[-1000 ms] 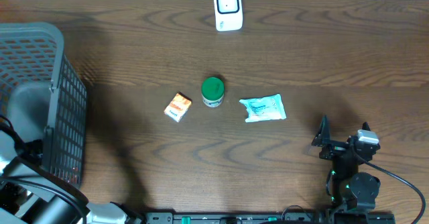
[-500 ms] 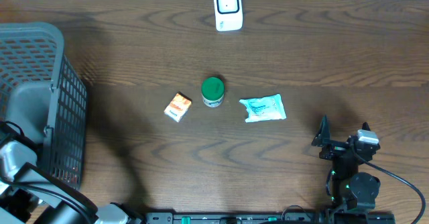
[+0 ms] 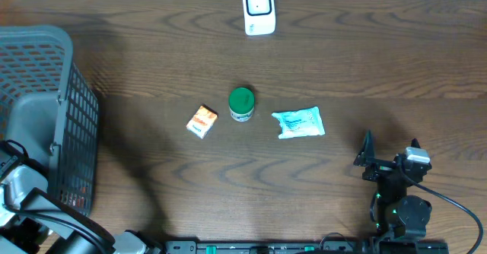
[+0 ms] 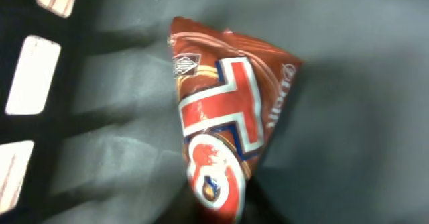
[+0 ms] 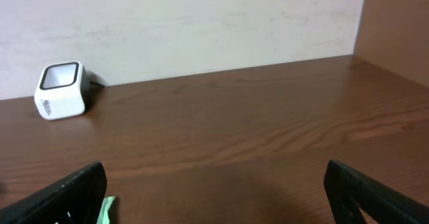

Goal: Scan the item barcode
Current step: 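Reach into the basket and grasp the red TOP snack bar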

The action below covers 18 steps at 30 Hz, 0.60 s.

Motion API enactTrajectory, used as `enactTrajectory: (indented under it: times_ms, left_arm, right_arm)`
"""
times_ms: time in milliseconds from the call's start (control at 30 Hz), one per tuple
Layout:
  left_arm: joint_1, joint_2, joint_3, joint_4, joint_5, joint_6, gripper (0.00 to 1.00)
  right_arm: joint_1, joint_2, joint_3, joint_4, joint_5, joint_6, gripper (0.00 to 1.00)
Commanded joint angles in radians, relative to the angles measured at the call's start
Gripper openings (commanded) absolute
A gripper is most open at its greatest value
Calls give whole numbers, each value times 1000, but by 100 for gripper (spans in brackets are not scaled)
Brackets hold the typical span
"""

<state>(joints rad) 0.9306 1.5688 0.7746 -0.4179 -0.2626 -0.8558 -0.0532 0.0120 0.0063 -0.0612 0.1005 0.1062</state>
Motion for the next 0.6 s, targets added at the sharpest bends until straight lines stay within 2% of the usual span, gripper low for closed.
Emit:
enactTrajectory:
  times_ms: [0,167,300,433,567]
  left_arm:
    - [0,93,-88,-56,222,7,8]
    - [0,37,62,-147,369,49,7]
    - [0,-49,279,-259,501,55,7]
    - [0,-143,506,-338,520,55,8]
    - [0,-246,697,-352,488,59,7]
  right_arm:
    - [-7,-5,-1,-3,-1,12,99]
    - [-7,-5,-1,-3,-1,12,99]
    - [-7,-5,-1,-3,-1,12,99]
    - [-7,-5,-1,-3,-1,12,99]
    - [-7,-5,-1,-3,-1,12,99]
